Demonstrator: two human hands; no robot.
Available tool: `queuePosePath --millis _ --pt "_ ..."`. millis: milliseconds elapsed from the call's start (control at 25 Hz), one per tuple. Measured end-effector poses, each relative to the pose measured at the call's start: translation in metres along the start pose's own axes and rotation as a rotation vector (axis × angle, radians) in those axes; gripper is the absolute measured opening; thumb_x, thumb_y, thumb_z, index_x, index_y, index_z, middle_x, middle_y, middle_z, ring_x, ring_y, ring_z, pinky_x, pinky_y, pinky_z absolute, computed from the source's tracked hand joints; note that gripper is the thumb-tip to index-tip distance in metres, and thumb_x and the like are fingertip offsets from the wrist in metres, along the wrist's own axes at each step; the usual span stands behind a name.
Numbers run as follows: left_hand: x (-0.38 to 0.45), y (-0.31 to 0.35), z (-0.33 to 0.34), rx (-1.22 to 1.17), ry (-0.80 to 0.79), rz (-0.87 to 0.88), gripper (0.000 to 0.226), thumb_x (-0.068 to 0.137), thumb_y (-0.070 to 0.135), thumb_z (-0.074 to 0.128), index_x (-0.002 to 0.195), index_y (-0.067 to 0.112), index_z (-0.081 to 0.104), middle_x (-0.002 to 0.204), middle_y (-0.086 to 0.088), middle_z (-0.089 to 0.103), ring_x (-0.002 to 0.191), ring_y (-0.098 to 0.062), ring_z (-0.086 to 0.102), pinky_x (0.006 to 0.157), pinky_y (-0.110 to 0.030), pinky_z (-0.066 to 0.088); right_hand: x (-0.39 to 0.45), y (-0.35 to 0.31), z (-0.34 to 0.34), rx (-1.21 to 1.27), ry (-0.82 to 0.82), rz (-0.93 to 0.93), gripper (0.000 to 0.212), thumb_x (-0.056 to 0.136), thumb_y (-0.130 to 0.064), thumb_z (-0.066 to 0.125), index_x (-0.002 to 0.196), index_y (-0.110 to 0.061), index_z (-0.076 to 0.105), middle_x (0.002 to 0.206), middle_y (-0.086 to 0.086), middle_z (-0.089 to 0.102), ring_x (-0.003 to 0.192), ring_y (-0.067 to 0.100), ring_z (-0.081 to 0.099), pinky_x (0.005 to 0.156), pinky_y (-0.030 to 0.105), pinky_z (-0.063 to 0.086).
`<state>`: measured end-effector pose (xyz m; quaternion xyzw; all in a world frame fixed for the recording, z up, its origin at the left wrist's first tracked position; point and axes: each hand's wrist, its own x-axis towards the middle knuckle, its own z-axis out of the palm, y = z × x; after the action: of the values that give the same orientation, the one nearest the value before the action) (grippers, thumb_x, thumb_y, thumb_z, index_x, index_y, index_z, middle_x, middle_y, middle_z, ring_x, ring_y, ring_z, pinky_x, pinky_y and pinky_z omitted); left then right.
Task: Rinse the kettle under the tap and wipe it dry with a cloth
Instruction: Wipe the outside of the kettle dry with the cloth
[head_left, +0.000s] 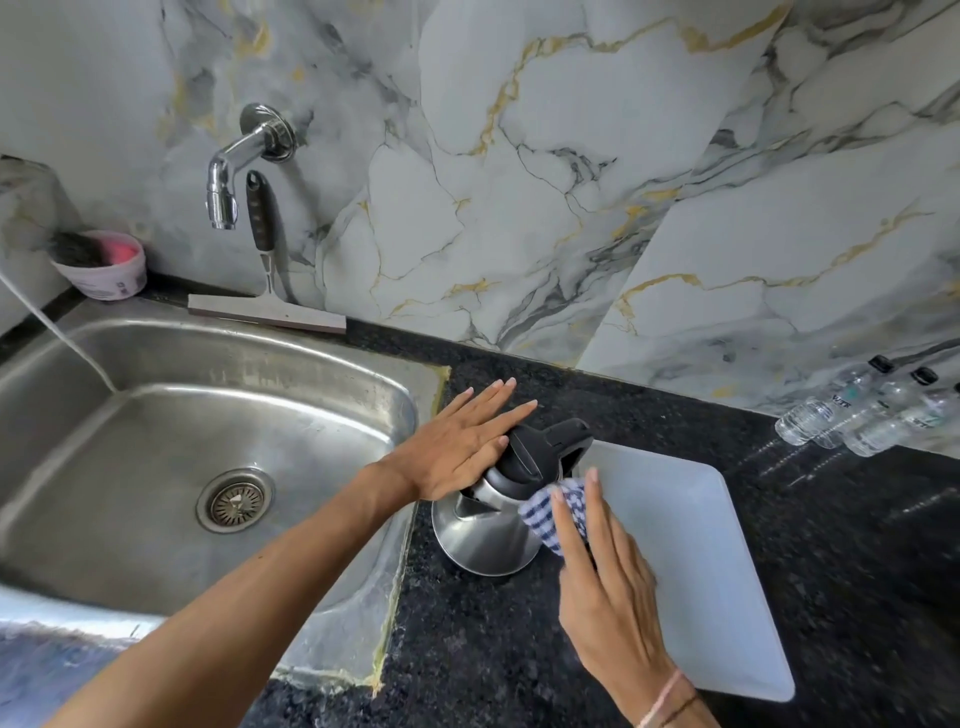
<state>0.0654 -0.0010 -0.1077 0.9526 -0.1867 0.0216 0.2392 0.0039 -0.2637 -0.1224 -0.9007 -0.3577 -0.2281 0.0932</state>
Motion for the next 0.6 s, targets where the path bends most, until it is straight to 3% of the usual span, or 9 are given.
queuePosePath --millis 120,240,400,440,520,600 --pt "-0.001 0.000 0.000 -0.036 -0.023 0.003 0.057 0.108 0.042 0.013 0.163 0.032 0.003 0.174 -0.001 -0.007 0.160 -0.013 -0.010 0.131 -0.042 -0.005 0.032 -0.018 0.013 0.087 0.012 -0.012 0.089 0.089 -0.014 0.056 0.168 -0.011 0.014 0.177 0.019 0.001 0.160 0.035 0.024 0.118 0.044 0.040" --pt "0.000 -0.002 0.001 -0.049 -0.025 -0.003 0.058 0.108 0.043 0.010 0.163 0.031 -0.001 0.173 0.002 -0.007 0.159 -0.010 -0.011 0.131 -0.041 -0.005 0.036 -0.021 0.031 0.080 -0.034 0.076 0.098 0.081 -0.031 0.065 0.164 -0.003 0.023 0.172 0.029 0.011 0.163 0.039 0.014 0.126 0.054 0.031" --pt "0.000 -0.004 0.003 -0.075 -0.026 -0.003 0.057 0.108 0.044 0.010 0.163 0.033 -0.002 0.173 0.003 -0.007 0.159 -0.008 -0.011 0.130 -0.037 -0.007 0.027 -0.022 0.043 0.096 -0.032 0.138 0.104 0.079 -0.016 0.060 0.167 -0.006 0.004 0.173 0.030 -0.003 0.164 0.036 -0.006 0.135 0.037 0.004" --pt "0.000 -0.005 0.003 -0.080 -0.027 -0.001 0.057 0.108 0.044 0.010 0.163 0.033 -0.002 0.173 0.004 -0.007 0.159 -0.007 -0.011 0.130 -0.036 -0.007 0.022 -0.023 0.046 0.057 -0.032 0.134 0.106 0.080 -0.011 0.063 0.166 -0.004 0.002 0.171 0.034 0.003 0.164 0.038 -0.004 0.134 0.037 0.006" --pt "0.000 -0.006 0.003 -0.087 -0.029 0.000 0.056 0.110 0.042 0.012 0.163 0.034 -0.002 0.173 0.004 -0.007 0.159 -0.007 -0.011 0.130 -0.036 -0.007 0.006 -0.023 0.045 -0.004 -0.073 0.145 0.116 0.077 -0.002 0.077 0.165 -0.003 0.003 0.168 0.034 0.010 0.160 0.043 0.013 0.126 0.039 0.027" --pt "0.000 -0.006 0.004 -0.091 -0.030 0.003 0.055 0.110 0.040 0.014 0.163 0.034 -0.002 0.173 0.004 -0.007 0.159 -0.007 -0.011 0.131 -0.037 -0.006 -0.017 -0.015 0.037 -0.034 -0.128 0.194 0.125 0.069 0.006 0.085 0.165 -0.005 0.005 0.172 0.029 -0.004 0.155 0.046 0.024 0.113 0.046 0.048"
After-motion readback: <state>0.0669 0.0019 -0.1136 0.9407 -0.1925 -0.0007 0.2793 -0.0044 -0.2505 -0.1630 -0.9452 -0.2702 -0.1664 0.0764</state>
